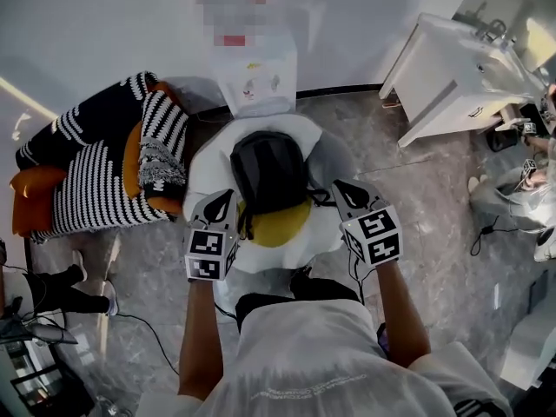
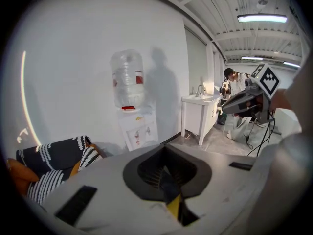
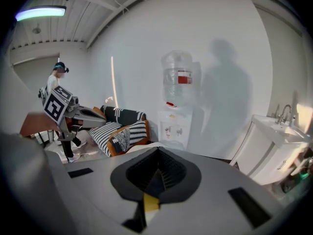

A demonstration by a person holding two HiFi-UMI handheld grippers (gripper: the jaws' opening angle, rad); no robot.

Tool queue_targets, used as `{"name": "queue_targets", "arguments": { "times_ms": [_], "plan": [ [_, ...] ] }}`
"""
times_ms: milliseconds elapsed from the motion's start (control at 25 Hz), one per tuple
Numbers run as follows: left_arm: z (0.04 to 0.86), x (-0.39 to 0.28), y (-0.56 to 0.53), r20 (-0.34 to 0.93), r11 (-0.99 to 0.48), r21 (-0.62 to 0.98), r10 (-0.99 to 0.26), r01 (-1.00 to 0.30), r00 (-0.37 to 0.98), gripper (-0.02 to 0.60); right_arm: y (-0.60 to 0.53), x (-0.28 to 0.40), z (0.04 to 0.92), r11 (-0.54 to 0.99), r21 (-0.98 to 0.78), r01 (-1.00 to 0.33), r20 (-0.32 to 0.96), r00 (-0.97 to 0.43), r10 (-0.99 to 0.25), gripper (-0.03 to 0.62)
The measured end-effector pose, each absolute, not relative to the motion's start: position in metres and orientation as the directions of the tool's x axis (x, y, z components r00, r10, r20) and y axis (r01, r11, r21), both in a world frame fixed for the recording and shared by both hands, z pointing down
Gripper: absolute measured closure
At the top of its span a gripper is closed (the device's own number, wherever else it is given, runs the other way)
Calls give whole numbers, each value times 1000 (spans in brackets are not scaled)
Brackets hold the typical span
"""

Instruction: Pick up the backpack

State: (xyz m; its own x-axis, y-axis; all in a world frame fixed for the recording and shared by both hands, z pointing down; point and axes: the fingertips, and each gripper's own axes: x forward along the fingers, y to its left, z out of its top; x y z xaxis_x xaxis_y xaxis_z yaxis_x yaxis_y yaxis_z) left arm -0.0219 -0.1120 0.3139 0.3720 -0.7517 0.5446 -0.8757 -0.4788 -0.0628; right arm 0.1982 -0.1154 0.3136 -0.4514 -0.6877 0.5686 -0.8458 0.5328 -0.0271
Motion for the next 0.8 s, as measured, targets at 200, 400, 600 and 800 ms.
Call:
{"name": "queue_targets", "arguments": {
  "times_ms": [200, 400, 600, 800],
  "plan": [
    [329, -29, -120, 543, -456, -67, -763, -887, 351, 569, -128, 195, 319, 560, -39, -827, 580, -475, -662, 595],
    [338, -37, -129, 562, -460, -56, -748, -886, 353, 569, -140, 180, 327, 574, -61, -816, 596, -491, -635, 595],
    [337, -51, -129, 593, -482, -44, -718, -875, 365, 569, -145, 159, 338, 559, -72, -826, 615, -478, -627, 595],
    [356, -83, -130, 610, -508, -18, -688, -861, 393, 571, -145, 130, 350, 529, -76, -845, 645, -446, -620, 595]
  ]
}}
